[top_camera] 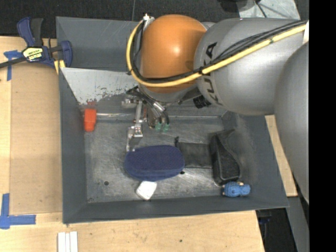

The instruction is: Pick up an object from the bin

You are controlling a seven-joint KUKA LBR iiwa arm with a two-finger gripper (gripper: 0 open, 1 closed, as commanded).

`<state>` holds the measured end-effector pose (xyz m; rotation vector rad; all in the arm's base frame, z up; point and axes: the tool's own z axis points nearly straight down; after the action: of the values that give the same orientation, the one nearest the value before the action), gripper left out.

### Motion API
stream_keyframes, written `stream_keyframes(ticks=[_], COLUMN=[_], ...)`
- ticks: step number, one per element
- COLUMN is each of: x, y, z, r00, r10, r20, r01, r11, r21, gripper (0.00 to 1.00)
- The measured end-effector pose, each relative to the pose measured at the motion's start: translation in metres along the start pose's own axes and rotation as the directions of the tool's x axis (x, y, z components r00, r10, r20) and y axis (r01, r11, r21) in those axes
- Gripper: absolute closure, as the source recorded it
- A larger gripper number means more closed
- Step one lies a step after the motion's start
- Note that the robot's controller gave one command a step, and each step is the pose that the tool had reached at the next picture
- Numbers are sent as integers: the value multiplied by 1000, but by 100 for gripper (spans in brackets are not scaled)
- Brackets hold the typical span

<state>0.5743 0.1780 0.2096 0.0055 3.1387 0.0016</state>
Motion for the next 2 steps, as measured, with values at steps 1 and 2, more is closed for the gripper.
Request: stream_keyframes(ticks=[1, 2], x=[9, 14], y=[-52, -44], z=[123, 131], r00=[995, 999], r10=[96, 43], r20=[7, 8], r01=[-96, -43], r11=[995, 999], r21=[-6, -2], gripper=[0, 0])
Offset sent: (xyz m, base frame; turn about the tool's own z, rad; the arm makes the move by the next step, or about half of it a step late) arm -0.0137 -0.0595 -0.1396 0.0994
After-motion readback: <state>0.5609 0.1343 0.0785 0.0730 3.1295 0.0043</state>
